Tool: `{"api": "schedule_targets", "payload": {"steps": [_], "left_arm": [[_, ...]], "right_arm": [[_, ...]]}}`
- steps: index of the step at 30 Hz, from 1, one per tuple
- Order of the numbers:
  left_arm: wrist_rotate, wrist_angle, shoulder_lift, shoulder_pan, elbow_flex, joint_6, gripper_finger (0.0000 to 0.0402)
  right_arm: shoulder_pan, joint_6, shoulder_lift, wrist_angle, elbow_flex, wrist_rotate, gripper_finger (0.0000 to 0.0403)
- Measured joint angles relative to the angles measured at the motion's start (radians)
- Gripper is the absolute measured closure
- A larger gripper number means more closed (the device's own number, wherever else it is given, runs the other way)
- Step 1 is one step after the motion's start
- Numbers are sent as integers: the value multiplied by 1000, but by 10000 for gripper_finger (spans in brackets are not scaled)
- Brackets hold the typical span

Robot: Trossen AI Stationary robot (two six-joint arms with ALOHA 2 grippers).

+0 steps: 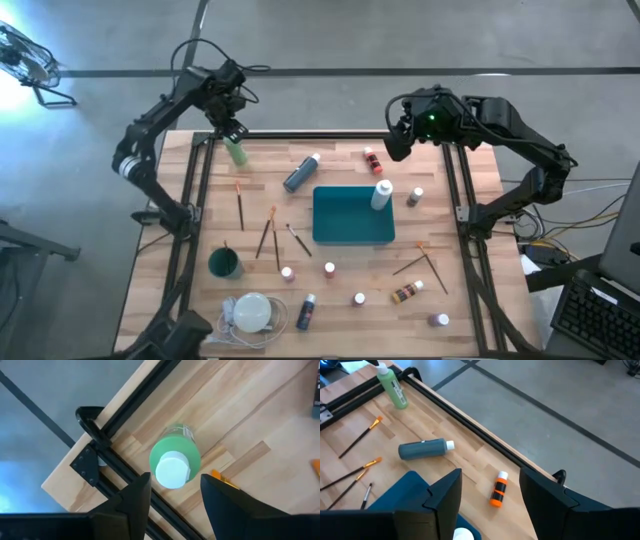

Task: Pick & Place Paint Supplies
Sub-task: Put the green paint bottle into the blue bin

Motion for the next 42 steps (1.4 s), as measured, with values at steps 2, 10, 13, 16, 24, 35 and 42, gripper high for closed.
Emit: {"api": "schedule_targets", "payload": {"steps": [2, 10, 13, 16, 24, 35, 42], "left_arm": [[0, 0, 12, 0, 0, 0, 224], [0, -10, 54, 0, -7, 0, 225], [-7, -18, 61, 0, -16, 0, 225], [-16, -17, 64, 0, -31, 2, 225], [-46, -3, 64, 4, -49, 6, 225], [-36, 24, 63, 5, -71, 2, 225], [-11, 39, 58, 6, -111, 0, 225]], "right_arm": [[0, 0, 0, 0, -1, 0, 212], [0, 0, 0, 0, 3, 0, 231], [0, -1, 0, 0, 0, 0, 233], [0, -1, 0, 0, 0, 0, 234], [0, -1, 0, 0, 0, 1, 234], [0, -1, 0, 0, 0, 1, 234], [0, -4, 0, 0, 0, 2, 234]]}}
